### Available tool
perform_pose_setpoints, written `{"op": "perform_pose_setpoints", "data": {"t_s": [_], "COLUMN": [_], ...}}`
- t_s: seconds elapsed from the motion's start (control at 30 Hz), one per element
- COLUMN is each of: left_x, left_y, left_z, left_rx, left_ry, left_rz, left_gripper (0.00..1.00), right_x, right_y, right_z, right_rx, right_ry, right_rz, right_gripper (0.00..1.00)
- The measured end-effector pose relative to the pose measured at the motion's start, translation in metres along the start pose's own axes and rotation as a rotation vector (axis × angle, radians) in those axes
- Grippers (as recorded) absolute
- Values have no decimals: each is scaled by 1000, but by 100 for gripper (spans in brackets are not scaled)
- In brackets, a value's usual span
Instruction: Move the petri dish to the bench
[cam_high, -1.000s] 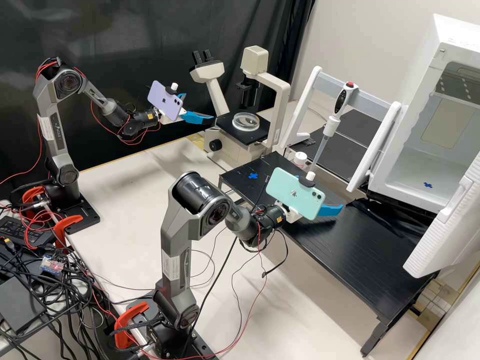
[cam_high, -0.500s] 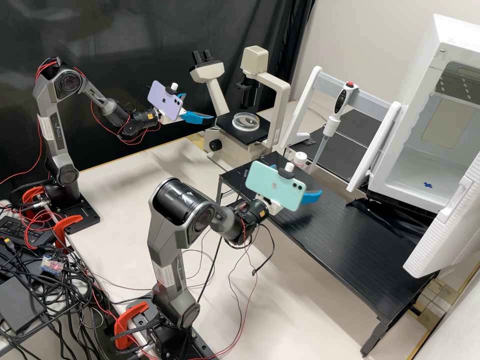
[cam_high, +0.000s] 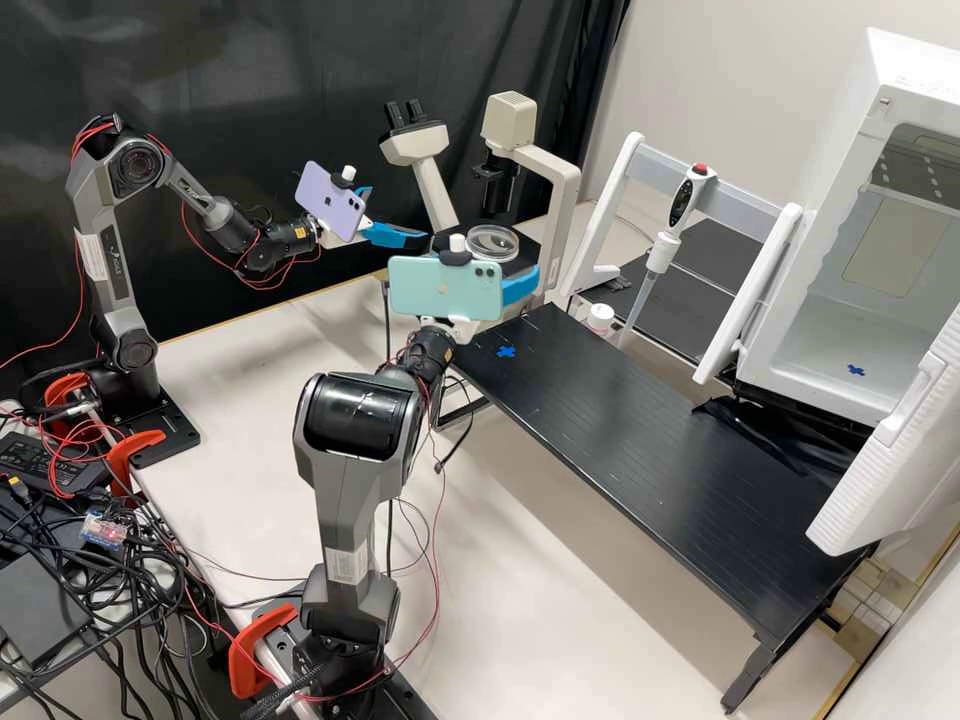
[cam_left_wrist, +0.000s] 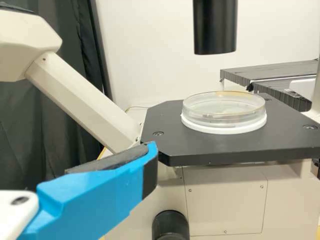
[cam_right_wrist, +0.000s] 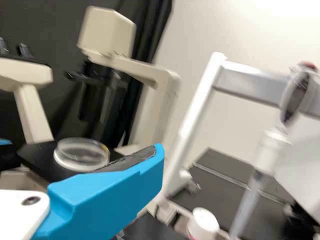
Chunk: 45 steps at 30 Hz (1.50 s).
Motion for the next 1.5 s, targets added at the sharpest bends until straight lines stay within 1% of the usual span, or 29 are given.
{"op": "perform_pose_setpoints", "data": {"t_s": [0.07, 0.2, 0.27, 0.3, 0.4, 0.43, 0.5, 0.57, 0.67, 0.77, 0.8, 0.87, 0.97, 1.03, 1.07, 1.13, 1.17, 1.2, 1.23, 1.33, 1.37, 1.4, 1.5], "left_x": [0, 0, 0, 0, 0, 0, 0, 0, 0, 0, 0, 0, 0, 0, 0, 0, 0, 0, 0, 0, 0, 0, 0], "left_y": [0, 0, 0, 0, 0, 0, 0, 0, 0, 0, 0, 0, 0, 0, 0, 0, 0, 0, 0, 0, 0, 0, 0], "left_z": [0, 0, 0, 0, 0, 0, 0, 0, 0, 0, 0, 0, 0, 0, 0, 0, 0, 0, 0, 0, 0, 0, 0], "left_rx": [0, 0, 0, 0, 0, 0, 0, 0, 0, 0, 0, 0, 0, 0, 0, 0, 0, 0, 0, 0, 0, 0, 0], "left_ry": [0, 0, 0, 0, 0, 0, 0, 0, 0, 0, 0, 0, 0, 0, 0, 0, 0, 0, 0, 0, 0, 0, 0], "left_rz": [0, 0, 0, 0, 0, 0, 0, 0, 0, 0, 0, 0, 0, 0, 0, 0, 0, 0, 0, 0, 0, 0, 0], "left_gripper": [100, 100, 100, 100, 100, 100, 100, 100, 100, 100, 100, 100, 100, 100, 100, 100, 100, 100, 100, 100, 100, 100, 100], "right_x": [7, 37, 46, 51, 73, 82, 91, 104, 122, 134, 139, 150, 166, 176, 180, 191, 194, 198, 199, 206, 208, 209, 212], "right_y": [-3, -10, -16, -17, -23, -26, -31, -32, -32, -28, -27, -25, -27, -30, -32, -40, -44, -49, -52, -63, -65, -68, -76], "right_z": [-5, -18, -19, -21, -24, -25, -26, -28, -28, -27, -27, -29, -31, -31, -31, -28, -27, -25, -23, -17, -16, -14, -9], "right_rx": [-12, -9, -13, -6, -18, -14, -17, -2, 1, 19, 31, 39, 18, 20, 14, 28, 22, 27, 25, 45, 49, 44, 65], "right_ry": [5, -19, -29, -35, -55, -65, -73, -86, -98, -113, -119, -125, -122, -133, -137, -155, -160, -166, -170, -198, -204, -210, -230], "right_rz": [-18, -52, -76, -92, -120, -130, -145, -162, -175, -165, -163, -152, -153, -166, -175, -195, -206, -224, -236, -259, -260, -266, -278], "right_gripper": [100, 100, 100, 100, 100, 100, 100, 100, 100, 100, 100, 100, 100, 100, 100, 100, 100, 100, 100, 100, 100, 100, 100]}}
